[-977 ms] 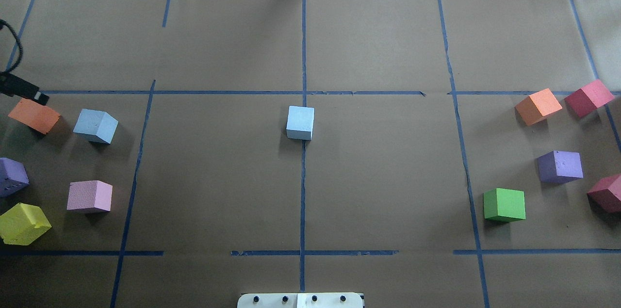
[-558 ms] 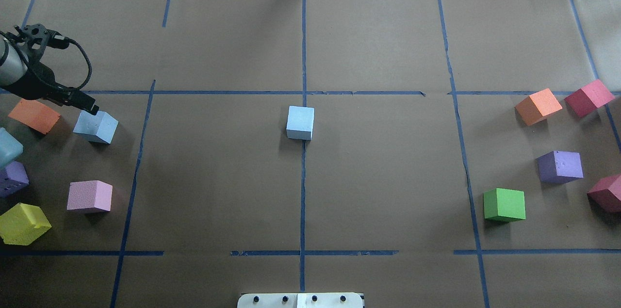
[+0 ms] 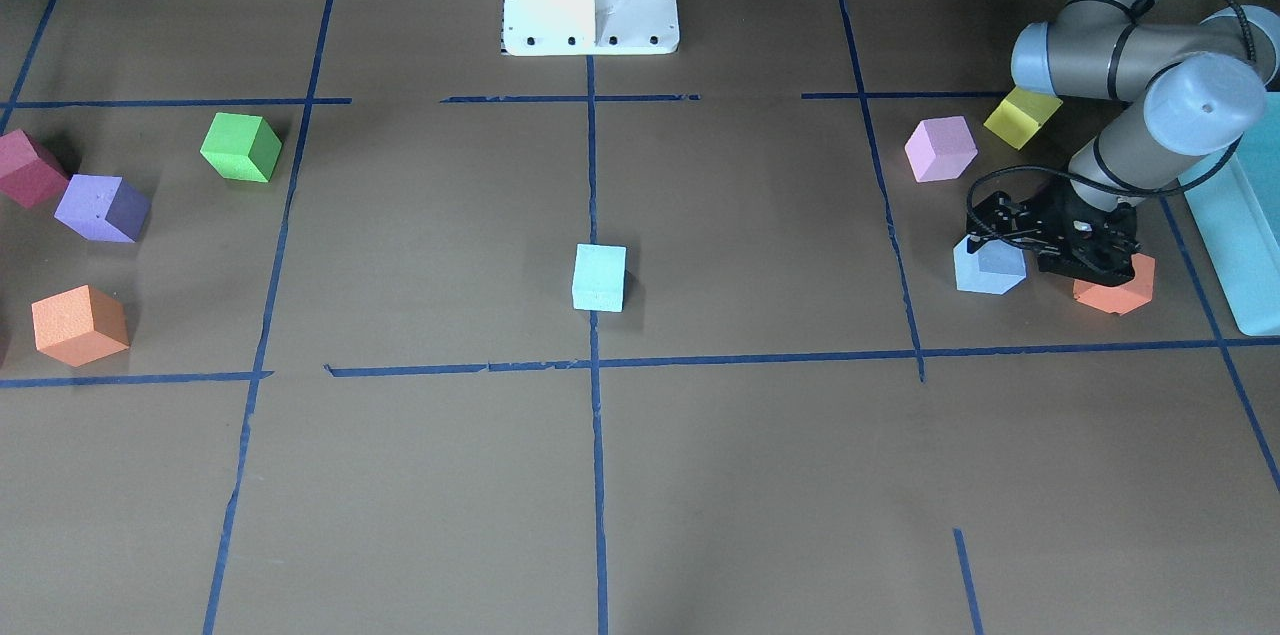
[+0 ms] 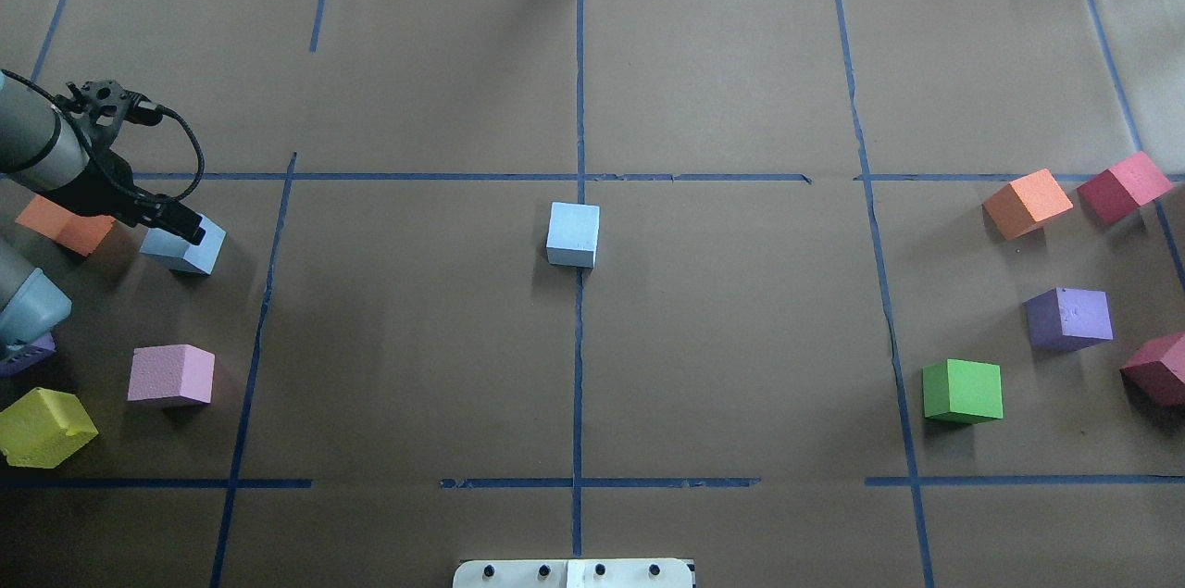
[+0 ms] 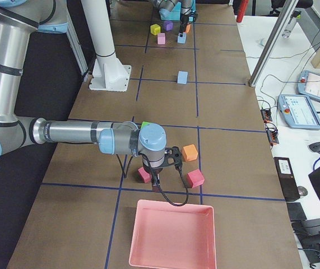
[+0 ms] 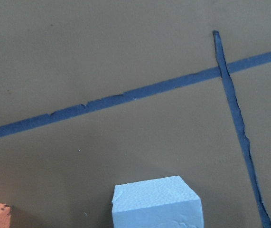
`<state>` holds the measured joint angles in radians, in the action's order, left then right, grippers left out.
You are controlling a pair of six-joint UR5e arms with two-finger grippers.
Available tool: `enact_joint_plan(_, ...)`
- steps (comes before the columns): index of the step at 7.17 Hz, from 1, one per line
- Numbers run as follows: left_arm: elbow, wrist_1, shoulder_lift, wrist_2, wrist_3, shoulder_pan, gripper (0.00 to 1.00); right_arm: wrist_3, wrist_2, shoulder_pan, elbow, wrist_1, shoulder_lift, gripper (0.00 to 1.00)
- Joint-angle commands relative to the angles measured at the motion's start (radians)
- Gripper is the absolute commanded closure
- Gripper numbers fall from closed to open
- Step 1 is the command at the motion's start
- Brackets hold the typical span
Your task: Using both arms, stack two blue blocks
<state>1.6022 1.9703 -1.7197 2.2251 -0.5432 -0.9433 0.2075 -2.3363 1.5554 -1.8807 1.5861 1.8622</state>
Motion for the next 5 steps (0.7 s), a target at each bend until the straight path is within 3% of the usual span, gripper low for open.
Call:
enact_joint_plan(1, -0.040, 0.001, -0.015, -0.001, -0.001, 0.017, 0.00, 0.001, 0.000, 0.000, 0.000, 0.000, 0.000, 0.00)
enact_joint_plan(3, -0.083, 0.001, -0.041, -0.001, 0.000, 0.017, 0.00, 0.001, 0.000, 0.000, 0.000, 0.000, 0.000, 0.00)
enact_joint_plan(4, -0.076, 0.001, -0.043, -0.001, -0.003, 0.017, 0.38, 0.001, 0.000, 0.000, 0.000, 0.000, 0.000, 0.00)
enact_joint_plan(5, -0.067, -0.001, -0.043, -0.001, -0.003, 0.017, 0.67, 0.000, 0.000, 0.000, 0.000, 0.000, 0.000, 0.00)
